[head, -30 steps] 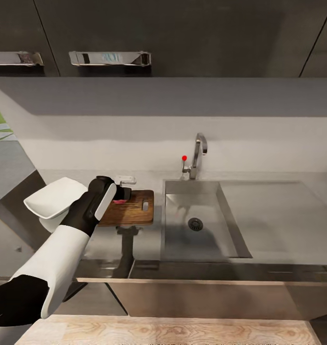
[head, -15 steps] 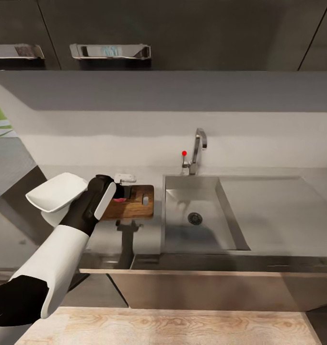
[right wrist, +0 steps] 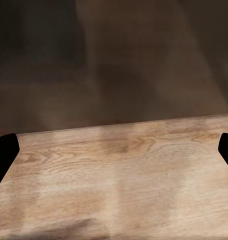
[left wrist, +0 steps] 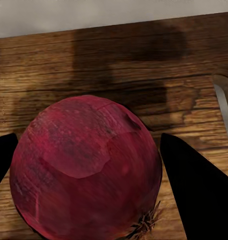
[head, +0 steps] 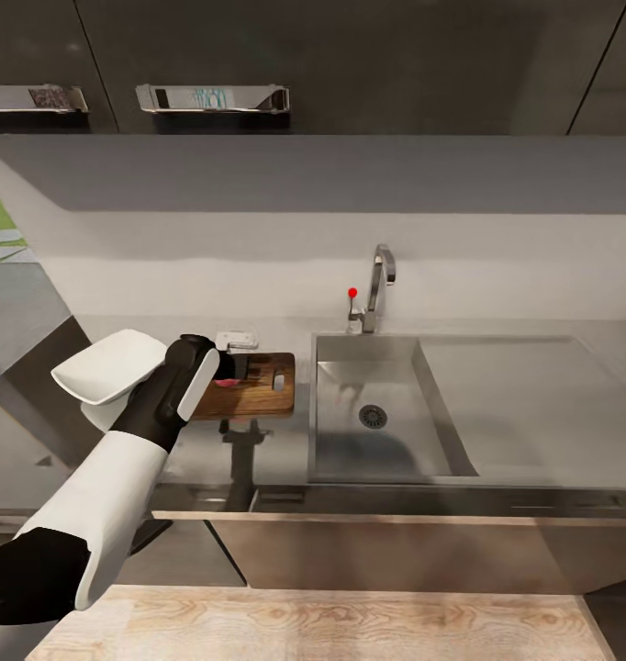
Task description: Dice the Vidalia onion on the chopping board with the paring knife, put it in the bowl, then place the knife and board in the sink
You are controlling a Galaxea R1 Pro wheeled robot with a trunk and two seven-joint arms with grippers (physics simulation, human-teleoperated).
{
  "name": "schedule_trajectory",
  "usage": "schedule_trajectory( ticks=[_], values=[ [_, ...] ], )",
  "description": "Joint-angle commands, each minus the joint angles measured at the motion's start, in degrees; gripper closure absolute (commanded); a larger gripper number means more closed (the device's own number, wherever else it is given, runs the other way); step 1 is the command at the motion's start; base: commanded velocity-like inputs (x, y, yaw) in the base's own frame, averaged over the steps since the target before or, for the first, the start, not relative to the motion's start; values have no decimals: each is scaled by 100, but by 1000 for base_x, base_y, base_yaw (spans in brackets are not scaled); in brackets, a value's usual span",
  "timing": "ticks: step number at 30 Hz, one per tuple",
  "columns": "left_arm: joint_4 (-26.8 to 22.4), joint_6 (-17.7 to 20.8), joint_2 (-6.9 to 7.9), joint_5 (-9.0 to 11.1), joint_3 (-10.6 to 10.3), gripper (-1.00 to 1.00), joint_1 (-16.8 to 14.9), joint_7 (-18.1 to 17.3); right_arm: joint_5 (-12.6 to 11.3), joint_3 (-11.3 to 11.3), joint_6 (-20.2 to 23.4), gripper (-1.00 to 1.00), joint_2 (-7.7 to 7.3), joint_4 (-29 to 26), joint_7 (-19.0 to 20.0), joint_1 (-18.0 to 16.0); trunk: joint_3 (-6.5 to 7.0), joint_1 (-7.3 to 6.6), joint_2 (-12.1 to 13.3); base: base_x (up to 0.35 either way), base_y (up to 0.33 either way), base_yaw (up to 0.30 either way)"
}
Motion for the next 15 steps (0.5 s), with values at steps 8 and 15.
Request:
schedule_trajectory(
  ticks=[8, 15],
  values=[
    [0, 16, 68, 63, -10, 100, -6, 64, 61, -7, 146, -100, 3, 4, -38, -4, -59, 1, -5, 0, 0, 0],
    [2, 16, 72, 61, -10, 100, -6, 64, 61, -7, 163, -100, 8, 4, -32, -4, -121, 1, -5, 0, 0, 0]
  ],
)
